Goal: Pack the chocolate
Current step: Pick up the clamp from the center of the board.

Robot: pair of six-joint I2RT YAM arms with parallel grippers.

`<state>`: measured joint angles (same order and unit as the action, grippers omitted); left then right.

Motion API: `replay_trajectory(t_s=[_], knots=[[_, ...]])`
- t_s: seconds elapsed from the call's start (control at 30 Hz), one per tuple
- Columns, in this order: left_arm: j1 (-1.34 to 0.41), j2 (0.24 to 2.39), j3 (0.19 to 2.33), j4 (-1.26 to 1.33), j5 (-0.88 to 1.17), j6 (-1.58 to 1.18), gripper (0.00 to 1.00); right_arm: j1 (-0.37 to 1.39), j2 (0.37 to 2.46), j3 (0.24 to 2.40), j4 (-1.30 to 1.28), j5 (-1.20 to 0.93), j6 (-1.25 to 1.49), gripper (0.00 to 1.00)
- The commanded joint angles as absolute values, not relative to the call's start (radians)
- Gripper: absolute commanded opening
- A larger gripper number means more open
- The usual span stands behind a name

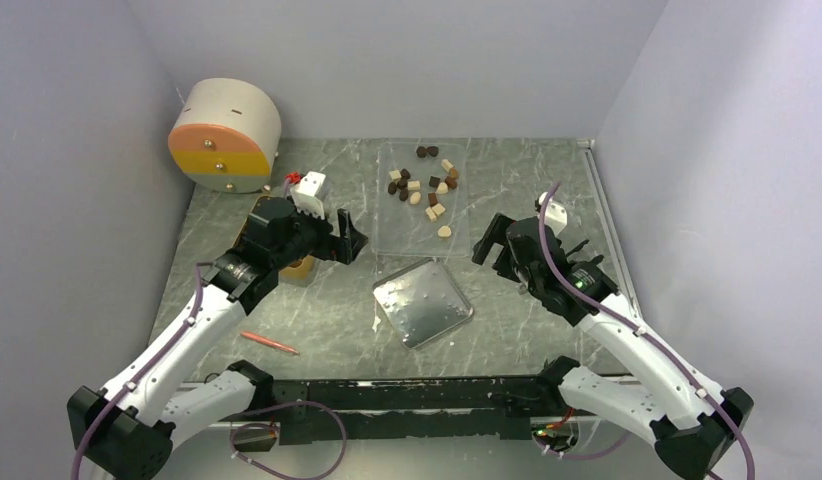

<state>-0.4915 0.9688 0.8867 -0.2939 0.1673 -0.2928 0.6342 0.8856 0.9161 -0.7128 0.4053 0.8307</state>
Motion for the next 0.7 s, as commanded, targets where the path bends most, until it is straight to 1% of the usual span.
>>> replay_trajectory(t_s=[0.0, 0.27, 0.37, 0.5, 0.67], knots=[[-0.491, 0.941, 0.887, -0.267, 0.152, -0.268, 0.97, 0.632, 0.896, 0.967, -0.753, 0.491, 0.885, 1.00], [-0.490, 0.929, 0.891, -0.276, 0.139, -0.262, 0.97, 0.632, 0.939, 0.980, -0.819, 0.592, 0.978, 1.00], [-0.491, 0.921, 0.887, -0.273, 0.133, -0.262, 0.97, 0.633, 0.974, 0.979, -0.848, 0.663, 1.061, 0.99], [-0.491, 0.918, 0.889, -0.278, 0.120, -0.261, 0.97, 0.622, 1.064, 1.004, -0.916, 0.713, 1.163, 0.93], [-0.491, 0.929, 0.896, -0.304, 0.095, -0.252, 0.97, 0.528, 1.189, 0.981, -0.963, 0.662, 1.262, 0.80]])
